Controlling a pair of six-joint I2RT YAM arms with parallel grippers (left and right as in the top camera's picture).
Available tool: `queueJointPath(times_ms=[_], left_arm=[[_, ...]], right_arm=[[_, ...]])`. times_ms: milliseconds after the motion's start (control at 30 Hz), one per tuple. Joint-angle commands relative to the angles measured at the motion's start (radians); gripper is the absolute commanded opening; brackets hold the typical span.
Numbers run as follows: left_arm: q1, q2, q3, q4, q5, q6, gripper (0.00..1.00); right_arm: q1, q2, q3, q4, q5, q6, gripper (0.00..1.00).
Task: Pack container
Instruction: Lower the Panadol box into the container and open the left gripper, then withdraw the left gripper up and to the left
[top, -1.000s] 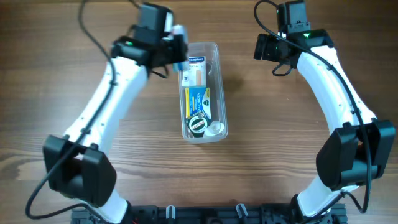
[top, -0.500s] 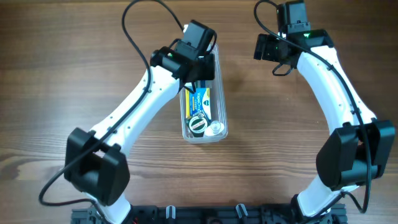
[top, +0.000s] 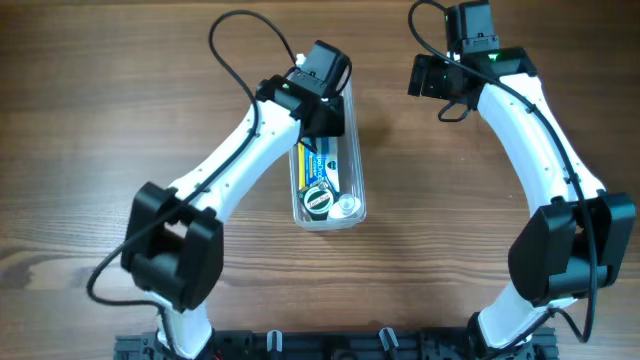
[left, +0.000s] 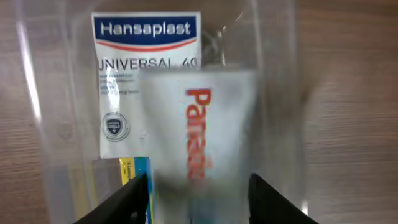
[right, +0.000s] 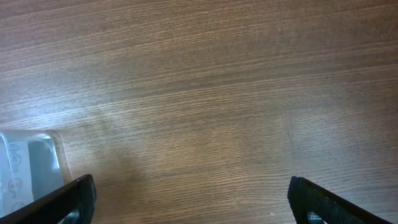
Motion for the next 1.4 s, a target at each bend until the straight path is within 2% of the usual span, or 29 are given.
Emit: queueJointPath(times_ms=[0, 133, 233, 533, 800, 1167, 1367], left_arm=[[0.0, 0.045, -0.012, 0.001, -0.017, -0.017, 0.52], [0.008, 0.056, -0.012, 0.003, -0.017, -0.017, 0.53], [0.019, 0.056, -0.012, 0.004, -0.017, -0.017, 0.57], [0.031, 0.051, -0.012, 0.007, -0.008, -0.017, 0.58], [0.053, -0.018, -0.012, 0.015, 0.005, -0.016, 0.61], [0.238, -0.133, -0.012, -0.012, 0.078, -0.012, 0.58], [0.375, -0.185, -0.012, -0.032, 0.078, 0.042, 0.71]], right_arm=[[-0.002, -0.021, 0.014, 0.002, 0.009, -0.011, 1.0], [-0.002, -0.021, 0.014, 0.002, 0.009, -0.011, 1.0], [-0.002, -0.021, 0.014, 0.002, 0.009, -0.011, 1.0], [-0.002, -0.021, 0.014, 0.002, 0.009, -0.011, 1.0], [-0.002, -0.021, 0.014, 0.002, 0.009, -0.011, 1.0], [-0.002, -0.021, 0.014, 0.002, 0.009, -0.011, 1.0], [-0.002, -0.021, 0.014, 0.002, 0.009, -0.011, 1.0]])
